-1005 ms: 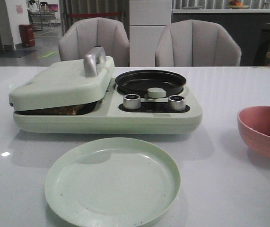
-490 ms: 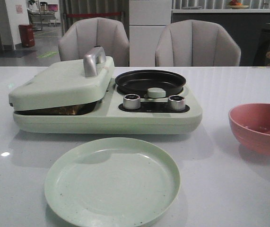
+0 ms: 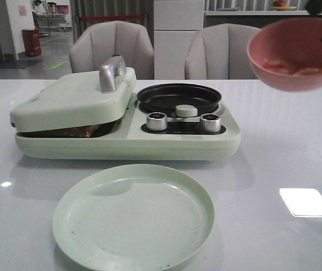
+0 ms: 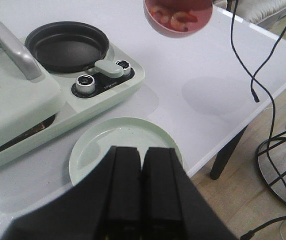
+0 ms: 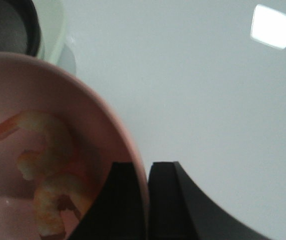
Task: Make breakfast with bread and shrimp
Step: 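Grasp the pink bowl rim with the right gripper and lift it, then tilt the pink bowl over the frying pan to pour the shrimp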
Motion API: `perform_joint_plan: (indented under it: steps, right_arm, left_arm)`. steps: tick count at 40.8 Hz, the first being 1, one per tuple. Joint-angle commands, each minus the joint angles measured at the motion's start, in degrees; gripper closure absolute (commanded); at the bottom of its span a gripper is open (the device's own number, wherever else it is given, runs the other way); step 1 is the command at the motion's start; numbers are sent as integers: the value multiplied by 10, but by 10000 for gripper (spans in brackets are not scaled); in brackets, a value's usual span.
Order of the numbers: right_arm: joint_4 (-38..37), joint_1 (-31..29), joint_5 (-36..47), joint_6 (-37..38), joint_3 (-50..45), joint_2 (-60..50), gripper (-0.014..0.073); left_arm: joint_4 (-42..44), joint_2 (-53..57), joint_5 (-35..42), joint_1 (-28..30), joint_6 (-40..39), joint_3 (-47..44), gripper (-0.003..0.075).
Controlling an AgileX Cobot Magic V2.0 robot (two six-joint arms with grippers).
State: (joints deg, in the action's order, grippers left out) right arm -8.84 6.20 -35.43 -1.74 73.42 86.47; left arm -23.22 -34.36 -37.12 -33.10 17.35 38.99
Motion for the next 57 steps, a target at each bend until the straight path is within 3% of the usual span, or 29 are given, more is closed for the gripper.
perform_joint_plan:
  steps: [1, 8, 16, 24, 32, 47, 57]
  right_arm:
    - [-98, 45, 20, 67, 65, -19, 547]
    - [-307, 134, 6, 194, 148, 13, 547]
    - [-574, 227, -79, 328, 224, 93, 547]
    - [-789, 290, -158, 395, 264, 192, 547]
    - [-932, 324, -227, 419, 277, 274, 547]
    - [-950, 332, -268, 410, 304, 315, 547]
    - [-950, 332, -294, 281, 385, 315, 547]
  left_arm:
    - [-17, 1, 37, -5, -4, 16, 619]
    - [-17, 1, 37, -5, -4, 16, 619]
    - [-17, 1, 31, -5, -4, 16, 619]
    - [-17, 1, 20, -5, -4, 16, 619]
    - [-17, 1, 20, -5, -4, 16, 619]
    - [-17, 1, 18, -5, -4, 16, 619]
    - [-13, 1, 18, -5, -4, 16, 619]
